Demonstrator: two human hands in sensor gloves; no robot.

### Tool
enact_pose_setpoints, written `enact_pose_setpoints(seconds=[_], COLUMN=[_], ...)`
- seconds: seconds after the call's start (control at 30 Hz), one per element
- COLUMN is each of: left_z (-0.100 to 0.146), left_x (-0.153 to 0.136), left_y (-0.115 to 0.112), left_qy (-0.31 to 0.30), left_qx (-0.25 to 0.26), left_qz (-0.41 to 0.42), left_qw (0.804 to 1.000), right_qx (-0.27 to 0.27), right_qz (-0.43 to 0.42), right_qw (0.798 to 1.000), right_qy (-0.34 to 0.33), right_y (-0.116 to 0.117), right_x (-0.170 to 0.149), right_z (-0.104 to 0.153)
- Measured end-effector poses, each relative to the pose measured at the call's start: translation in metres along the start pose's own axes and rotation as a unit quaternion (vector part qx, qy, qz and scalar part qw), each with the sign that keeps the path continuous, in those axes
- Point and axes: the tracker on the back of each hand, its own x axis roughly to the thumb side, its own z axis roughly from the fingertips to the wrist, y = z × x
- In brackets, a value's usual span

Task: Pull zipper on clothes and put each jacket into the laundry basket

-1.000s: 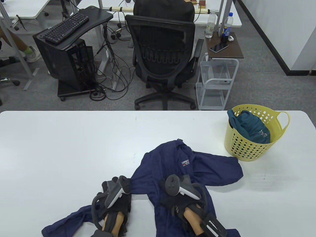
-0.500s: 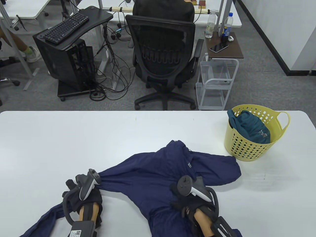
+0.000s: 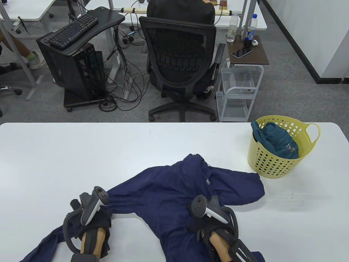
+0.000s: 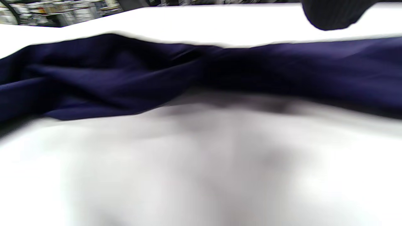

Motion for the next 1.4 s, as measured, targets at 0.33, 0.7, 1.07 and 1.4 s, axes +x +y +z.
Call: enact_pose_setpoints(seconds=[0.33,0.7,1.07,1.4], left_z=[0.046,0.005,0.007,0.062], left_x=[0.127,0.127,0.113,0.133], left_y=[-0.045,-0.069,-0.054,-0.039], left_qy=[-0.163,-0.163,-0.139,-0.403], left_qx=[-0.071,-0.085,0.054,0.078], left_qz=[-0.023,-0.083,-0.073,0.011], left_qw=[0.984,0.980,0.986,0.912], right_qx=[-0.209,-0.166,-0.283,-0.208], right_qz=[-0.176,-0.204,-0.230,-0.075], right_qw=[0.962,0.960,0.931,0.962], right_qy=[0.024,0.095,0.029,-0.159], right_y=[-0.057,-0.041,-0.053,-0.033], right_x=[-0.065,-0.094,-0.052,0.029], right_z=[0.042,0.017,0.043,0.059])
